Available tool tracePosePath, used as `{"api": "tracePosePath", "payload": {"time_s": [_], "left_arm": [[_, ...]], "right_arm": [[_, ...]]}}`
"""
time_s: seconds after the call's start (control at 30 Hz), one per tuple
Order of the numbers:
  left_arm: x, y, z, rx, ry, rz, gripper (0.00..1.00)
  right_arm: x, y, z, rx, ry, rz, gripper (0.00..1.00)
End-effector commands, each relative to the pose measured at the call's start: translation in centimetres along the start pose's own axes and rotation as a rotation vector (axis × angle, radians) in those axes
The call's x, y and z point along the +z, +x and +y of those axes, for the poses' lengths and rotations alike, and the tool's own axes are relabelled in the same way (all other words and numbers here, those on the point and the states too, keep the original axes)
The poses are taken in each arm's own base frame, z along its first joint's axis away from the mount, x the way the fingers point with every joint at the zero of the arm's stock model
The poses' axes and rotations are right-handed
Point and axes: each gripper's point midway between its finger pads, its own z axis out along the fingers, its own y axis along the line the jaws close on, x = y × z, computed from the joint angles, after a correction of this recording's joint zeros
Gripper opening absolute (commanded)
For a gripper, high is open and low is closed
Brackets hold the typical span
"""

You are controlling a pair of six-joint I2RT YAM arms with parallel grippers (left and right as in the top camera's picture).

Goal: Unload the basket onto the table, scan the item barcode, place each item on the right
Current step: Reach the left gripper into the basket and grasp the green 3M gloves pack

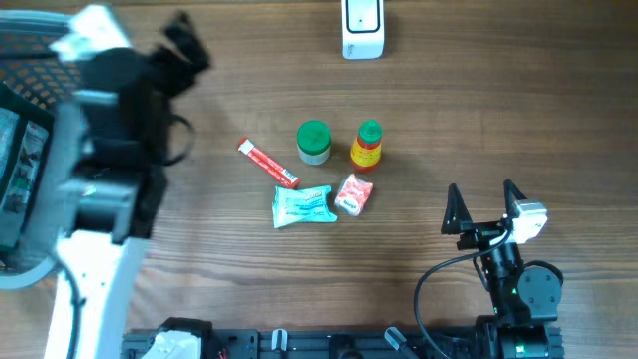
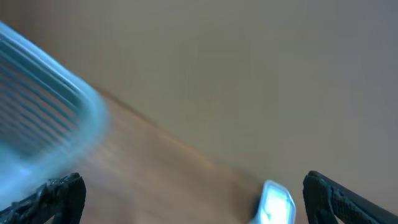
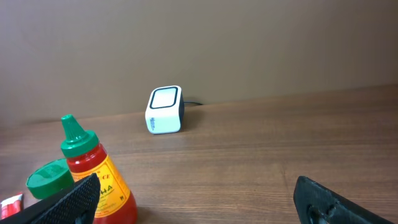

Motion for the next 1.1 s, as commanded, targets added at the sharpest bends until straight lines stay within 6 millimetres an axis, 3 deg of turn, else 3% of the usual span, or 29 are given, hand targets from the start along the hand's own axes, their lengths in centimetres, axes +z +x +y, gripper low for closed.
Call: {"api": "tracePosePath", "payload": {"time_s": [0.0, 0.23, 0.5, 0.67, 0.8, 0.97, 1.07], "left_arm": [[-0.6, -5.1, 6.4, -0.037, -0.216, -0.149, 1.00], [-0.7, -6.3, 19.4, -0.201, -0.577, -0.168, 1.00], [-0.1, -3.8, 29.4, -0.249, -0.846, -0.063, 1.00], [1.1, -1.0, 33.5, -0.182, -0.946, 0.078, 1.00], [3.1, 1.6, 36.5, -0.024, -0.978, 0.245, 1.00], [5.8, 5.0, 37.9, 0.140, -0.906, 0.437, 1.00], [6.9, 5.6, 38.1, 0.235, -0.854, 0.487, 1.00]], "right_arm": [[0.0, -0.1, -0.1, -0.013, 0.007, -0.006, 1.00], [0.0, -0.1, -0.1, -0.013, 0.007, -0.007, 1.00], [0.0, -0.1, -0.1, -0.013, 0.007, -0.007, 1.00], [0.0, -0.1, -0.1, -0.013, 0.007, -0.007, 1.00], [0.0, -0.1, -0.1, -0.013, 0.007, -0.007, 1.00], [0.0, -0.1, -0.1, -0.012, 0.007, -0.007, 1.00], [0.0, -0.1, -0.1, -0.013, 0.007, -0.007, 1.00]]}}
